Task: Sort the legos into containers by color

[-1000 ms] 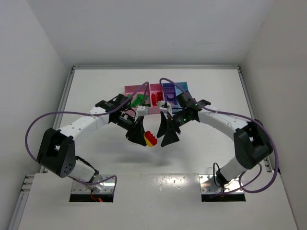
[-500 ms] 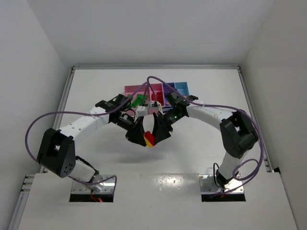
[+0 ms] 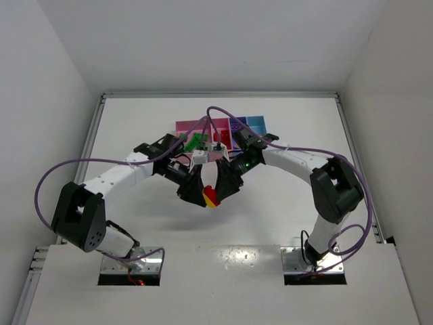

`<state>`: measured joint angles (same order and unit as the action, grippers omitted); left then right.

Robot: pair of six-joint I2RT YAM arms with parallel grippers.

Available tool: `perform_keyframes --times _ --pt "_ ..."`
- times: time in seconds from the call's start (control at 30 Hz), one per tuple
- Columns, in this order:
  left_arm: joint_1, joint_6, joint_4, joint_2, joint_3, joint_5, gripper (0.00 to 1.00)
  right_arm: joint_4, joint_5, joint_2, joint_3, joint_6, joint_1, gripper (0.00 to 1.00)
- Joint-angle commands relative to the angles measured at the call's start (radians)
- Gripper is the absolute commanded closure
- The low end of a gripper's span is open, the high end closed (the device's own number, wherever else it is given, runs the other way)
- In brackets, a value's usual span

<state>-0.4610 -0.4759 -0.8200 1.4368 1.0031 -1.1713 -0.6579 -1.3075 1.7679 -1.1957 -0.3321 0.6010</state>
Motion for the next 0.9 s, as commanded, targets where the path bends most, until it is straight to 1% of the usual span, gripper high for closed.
perform_keyframes --times 0.0,0.3,0.53,0.6,0.63,0.67,0.7,0.73,0.77,0.8,0.83,0.87 --pt "0.016 0.013 0.091 -0.053 -0.029 -0.039 0.98 0.034 -0.062 -0.056 -0.029 -0.024 -0.041 1.00" --pt "0.025 0.097 0.192 -0.124 -0.099 -0.010 0.99 0.055 -0.104 -0.133 0.001 -0.024 -0.173 1.00" --pt "0.035 0.131 0.216 -0.156 -0.118 0.009 0.99 0.083 -0.116 -0.173 0.028 -0.024 -0.285 1.00" --pt "0.045 0.140 0.235 -0.186 -0.127 0.018 0.99 0.102 -0.105 -0.173 0.028 -0.024 -0.331 1.00" --pt "0.073 0.182 0.269 -0.215 -0.144 0.036 0.99 0.124 -0.048 -0.163 0.028 -0.006 -0.354 1.00" --pt "0.073 0.183 0.269 -0.216 -0.144 0.047 0.99 0.124 -0.047 -0.163 0.028 -0.005 -0.354 1.00" --pt "0.082 0.210 0.325 -0.258 -0.156 0.059 0.99 0.242 -0.018 -0.163 0.028 0.095 -0.365 1.00" --pt "0.091 0.264 0.355 -0.283 -0.172 0.071 0.99 0.373 0.064 -0.163 0.091 0.208 -0.365 1.00" --pt "0.107 0.290 0.383 -0.306 -0.197 0.105 0.99 0.535 0.129 -0.200 0.138 0.466 -0.365 1.00" --pt "0.107 0.307 0.415 -0.328 -0.198 0.120 0.99 0.799 0.246 -0.215 0.216 0.548 -0.365 1.00" --pt "0.117 0.328 0.415 -0.363 -0.210 0.136 0.99 0.876 0.296 -0.216 0.231 0.597 -0.365 1.00" --pt "0.117 0.329 0.424 -0.377 -0.210 0.166 0.99 0.892 0.382 -0.193 0.191 0.617 -0.351 1.00"
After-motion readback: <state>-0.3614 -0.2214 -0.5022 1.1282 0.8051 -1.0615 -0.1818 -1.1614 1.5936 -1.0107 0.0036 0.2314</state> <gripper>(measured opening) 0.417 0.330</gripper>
